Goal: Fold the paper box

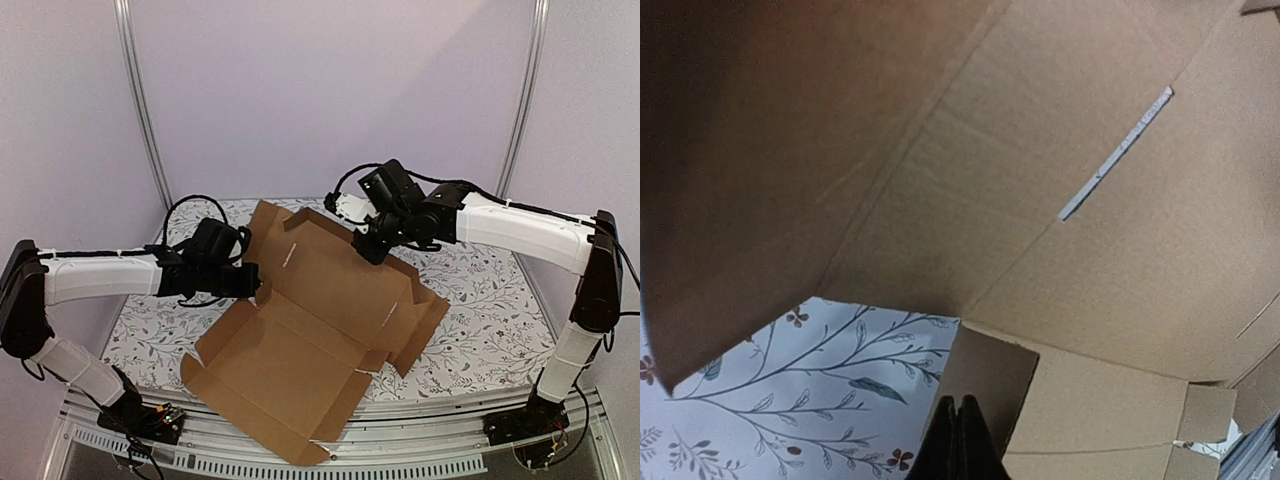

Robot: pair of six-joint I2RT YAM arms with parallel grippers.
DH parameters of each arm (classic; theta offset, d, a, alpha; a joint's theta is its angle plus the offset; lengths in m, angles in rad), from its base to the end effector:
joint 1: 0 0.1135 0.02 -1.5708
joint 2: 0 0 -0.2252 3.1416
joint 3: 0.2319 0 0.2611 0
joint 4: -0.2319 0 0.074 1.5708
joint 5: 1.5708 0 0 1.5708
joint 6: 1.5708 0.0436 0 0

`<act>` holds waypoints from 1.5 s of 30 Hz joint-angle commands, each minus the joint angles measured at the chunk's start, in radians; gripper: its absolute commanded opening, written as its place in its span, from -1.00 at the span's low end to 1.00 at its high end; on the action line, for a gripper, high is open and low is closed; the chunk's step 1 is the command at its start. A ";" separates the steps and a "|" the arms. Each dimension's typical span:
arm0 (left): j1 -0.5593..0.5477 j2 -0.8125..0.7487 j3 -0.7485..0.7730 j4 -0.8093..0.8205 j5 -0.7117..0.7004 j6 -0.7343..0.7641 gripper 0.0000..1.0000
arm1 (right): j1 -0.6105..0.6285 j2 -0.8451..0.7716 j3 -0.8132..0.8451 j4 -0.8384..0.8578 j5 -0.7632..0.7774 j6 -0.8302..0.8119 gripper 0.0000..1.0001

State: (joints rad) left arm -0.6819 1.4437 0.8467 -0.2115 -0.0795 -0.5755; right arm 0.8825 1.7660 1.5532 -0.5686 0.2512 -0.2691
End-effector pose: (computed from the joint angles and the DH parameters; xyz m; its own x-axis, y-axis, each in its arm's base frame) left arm 0.2479 -0.1968 0.1587 -0.7898 -0.0576 -0.6106 0.1858 0.9264 -0.3277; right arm 0.2671 0.3076 0.2576 -0.2622 -0.7242 -0.6378 -0.7320 0.5799 -0.3575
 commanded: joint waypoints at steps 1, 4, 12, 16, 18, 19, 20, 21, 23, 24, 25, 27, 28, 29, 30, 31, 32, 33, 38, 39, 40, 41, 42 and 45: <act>-0.042 -0.015 -0.044 0.016 -0.033 -0.026 -1.00 | 0.001 -0.006 0.021 -0.011 -0.020 0.026 -1.00; -0.063 -0.001 -0.066 0.040 -0.046 -0.041 -1.00 | 0.002 -0.008 0.019 -0.011 -0.020 0.038 -1.00; -0.122 0.059 -0.065 0.099 -0.061 -0.067 -1.00 | 0.015 -0.017 0.008 -0.016 -0.010 0.053 -1.00; -0.150 0.110 -0.083 0.138 -0.113 -0.082 -1.00 | 0.021 -0.024 -0.010 -0.015 -0.010 0.061 -1.00; -0.159 0.140 -0.090 0.156 -0.115 -0.099 -1.00 | 0.022 -0.030 -0.024 -0.014 -0.005 0.062 -1.00; -0.165 0.152 -0.096 0.167 -0.119 -0.105 -1.00 | 0.022 -0.033 -0.030 -0.015 -0.004 0.063 -1.00; -0.171 0.160 -0.101 0.179 -0.124 -0.111 -1.00 | 0.023 -0.038 -0.035 -0.015 -0.003 0.062 -1.00; -0.176 0.164 -0.106 0.186 -0.128 -0.115 -1.00 | 0.024 -0.039 -0.039 -0.015 -0.001 0.063 -1.00; -0.181 0.168 -0.107 0.188 -0.138 -0.115 -1.00 | 0.025 -0.047 -0.046 -0.015 0.003 0.063 -1.00; -0.182 0.169 -0.106 0.186 -0.140 -0.115 -1.00 | 0.025 -0.050 -0.048 -0.015 0.005 0.064 -1.00; -0.182 0.169 -0.104 0.182 -0.146 -0.113 -1.00 | 0.027 -0.051 -0.048 -0.016 0.005 0.064 -1.00; -0.182 0.154 -0.095 0.162 -0.155 -0.107 -1.00 | 0.027 -0.054 -0.048 -0.016 0.008 0.061 -1.00; -0.182 0.139 -0.088 0.144 -0.162 -0.100 -1.00 | 0.027 -0.055 -0.048 -0.016 0.009 0.059 -1.00; -0.182 0.118 -0.082 0.127 -0.171 -0.091 -1.00 | 0.029 -0.056 -0.048 -0.018 0.013 0.053 -1.00; -0.182 0.095 -0.074 0.109 -0.182 -0.080 -1.00 | 0.030 -0.056 -0.048 -0.019 0.018 0.048 -1.00; -0.182 0.069 -0.064 0.088 -0.192 -0.063 -1.00 | 0.033 -0.055 -0.047 -0.019 0.023 0.038 -1.00; -0.181 0.045 -0.053 0.066 -0.200 -0.054 -1.00 | 0.034 -0.054 -0.046 -0.019 0.029 0.032 -1.00; -0.180 0.020 -0.042 0.036 -0.206 -0.044 -1.00 | 0.033 -0.054 -0.045 -0.019 0.034 0.020 -1.00; -0.162 -0.112 -0.014 -0.053 -0.217 -0.010 -1.00 | 0.036 -0.050 -0.044 -0.019 0.054 -0.040 -1.00; -0.150 -0.135 -0.012 -0.071 -0.206 -0.005 -0.99 | 0.037 -0.049 -0.042 -0.020 0.060 -0.051 -1.00; -0.136 -0.154 -0.007 -0.092 -0.190 -0.004 -0.99 | 0.037 -0.048 -0.044 -0.019 0.062 -0.072 -1.00; -0.119 -0.176 -0.005 -0.112 -0.170 -0.004 -0.99 | 0.037 -0.049 -0.045 -0.017 0.065 -0.090 -1.00; -0.103 -0.197 -0.003 -0.130 -0.154 -0.004 -0.99 | 0.037 -0.049 -0.046 -0.013 0.069 -0.104 -1.00; -0.073 -0.268 -0.010 -0.174 -0.146 0.007 -0.99 | 0.038 -0.050 -0.054 -0.004 0.067 -0.156 -1.00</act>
State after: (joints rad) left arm -0.7998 1.2446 0.8314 -0.2668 -0.2501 -0.5980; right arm 0.9150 1.7416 1.5150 -0.5922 0.2955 -0.3397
